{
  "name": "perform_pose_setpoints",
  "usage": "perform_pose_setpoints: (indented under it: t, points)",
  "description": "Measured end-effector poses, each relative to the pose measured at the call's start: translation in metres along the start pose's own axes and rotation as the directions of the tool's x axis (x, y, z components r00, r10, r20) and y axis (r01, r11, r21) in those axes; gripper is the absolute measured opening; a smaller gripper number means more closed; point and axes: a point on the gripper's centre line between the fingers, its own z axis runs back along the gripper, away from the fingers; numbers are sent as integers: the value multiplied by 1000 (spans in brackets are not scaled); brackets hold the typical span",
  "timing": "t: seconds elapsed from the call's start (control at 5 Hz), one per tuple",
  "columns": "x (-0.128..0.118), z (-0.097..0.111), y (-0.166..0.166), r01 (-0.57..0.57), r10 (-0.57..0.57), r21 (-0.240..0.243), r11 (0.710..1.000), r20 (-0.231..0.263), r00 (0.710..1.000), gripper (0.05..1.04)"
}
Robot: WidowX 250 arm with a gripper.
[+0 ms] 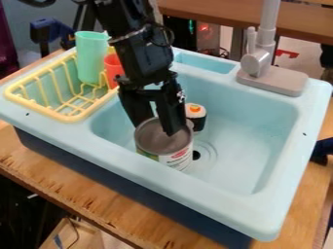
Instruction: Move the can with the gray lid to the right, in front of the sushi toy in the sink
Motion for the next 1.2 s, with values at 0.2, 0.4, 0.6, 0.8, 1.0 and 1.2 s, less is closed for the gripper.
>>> perform_pose_setpoints:
  t: [0.2,0.4,0.6,0.8,1.0,1.2]
  points:
    - [6,-8,-11,-1,2,-47,999,40,999,1001]
    - [22,-21,-35,47,-40,-100,994,75,996,1001]
    - [41,-28,-56,92,-69,-157,983,145,987,1001]
    - [45,-31,-68,110,-80,-179,978,164,983,1001]
    - [45,-26,-71,105,-73,-176,979,178,981,1001]
    - [37,-7,-71,87,-68,-118,989,156,985,1001]
